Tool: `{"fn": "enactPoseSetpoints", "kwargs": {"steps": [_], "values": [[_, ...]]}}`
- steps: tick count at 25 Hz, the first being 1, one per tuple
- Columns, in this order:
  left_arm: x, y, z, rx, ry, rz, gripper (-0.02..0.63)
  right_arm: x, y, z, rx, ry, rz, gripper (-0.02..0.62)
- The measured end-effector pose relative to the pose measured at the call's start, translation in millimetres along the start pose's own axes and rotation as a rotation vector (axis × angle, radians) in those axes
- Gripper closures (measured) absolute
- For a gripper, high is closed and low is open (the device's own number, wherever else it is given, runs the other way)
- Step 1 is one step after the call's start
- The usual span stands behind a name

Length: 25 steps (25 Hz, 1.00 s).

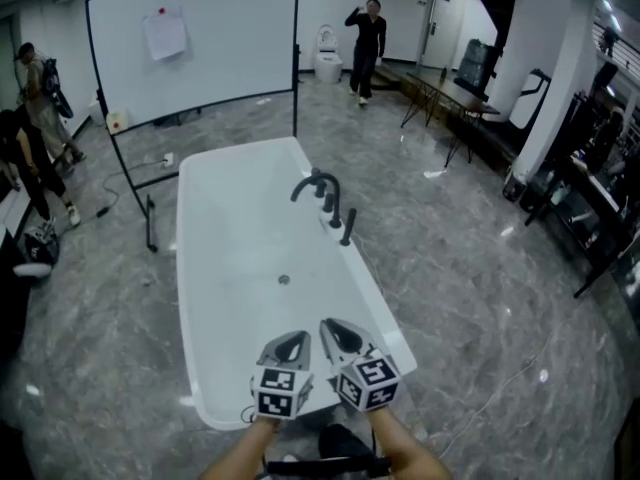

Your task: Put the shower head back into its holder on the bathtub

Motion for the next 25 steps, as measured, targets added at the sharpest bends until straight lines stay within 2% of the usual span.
{"fn": "enactPoseSetpoints", "kwargs": {"steps": [3, 15, 25], "values": [[-34, 9, 0, -0.007, 0.005, -0.024, 0.591, -22, 1, 32, -0.008, 0.012, -0.034, 0.583], [-139, 21, -44, 0.020, 0.061, -0.052, 0.591, -111, -19, 126, -0.031, 0.030, -0.101, 0.583], [-178, 19, -52, -0.002, 0.063, -0.090, 0.591, -143, -23, 154, -0.076, 0.062, -0.077, 0.584]]}}
Point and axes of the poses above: the fingertips, and each gripper's own axes: x forward along the fingers, z to its left, y out of its underside, the point moved 1 cm from there along -x, backward along the fingers, and after that the axes turned 2 degrees about -x, right-handed, at the moved point
